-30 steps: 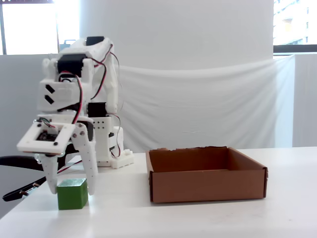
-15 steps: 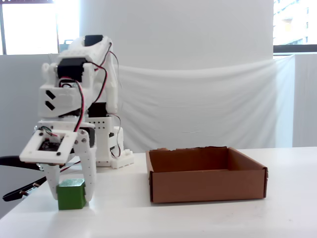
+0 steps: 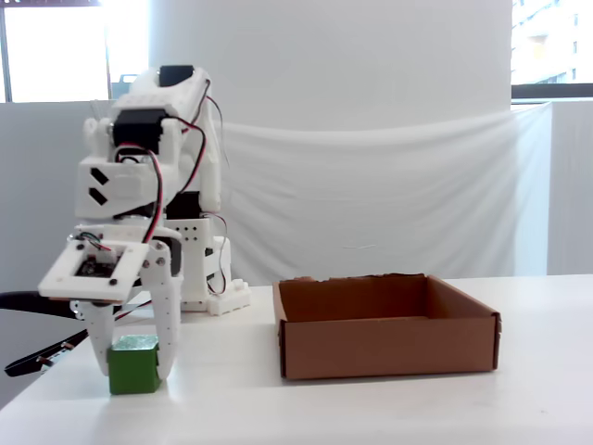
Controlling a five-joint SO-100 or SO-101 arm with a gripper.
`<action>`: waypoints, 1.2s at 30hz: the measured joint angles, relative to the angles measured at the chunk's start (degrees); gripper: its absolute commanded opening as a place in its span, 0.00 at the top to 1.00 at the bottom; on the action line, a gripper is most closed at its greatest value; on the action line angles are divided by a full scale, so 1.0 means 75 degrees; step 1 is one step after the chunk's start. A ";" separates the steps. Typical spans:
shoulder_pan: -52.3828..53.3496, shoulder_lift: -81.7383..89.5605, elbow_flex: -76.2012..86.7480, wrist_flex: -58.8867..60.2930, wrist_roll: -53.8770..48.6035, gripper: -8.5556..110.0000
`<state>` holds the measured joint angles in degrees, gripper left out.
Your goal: Grasp a green cube and put it in a box.
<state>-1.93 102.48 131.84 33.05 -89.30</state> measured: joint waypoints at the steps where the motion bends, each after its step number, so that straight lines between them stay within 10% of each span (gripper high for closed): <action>1: 0.0000 0.0000 0.0000 0.0000 0.0000 0.81; 17: -0.0844 0.0082 -0.2074 0.3012 0.1430 0.81; 36: -0.5004 0.0504 -0.3586 0.4078 0.5215 0.79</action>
<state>-39.46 106.26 104.94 63.63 -50.19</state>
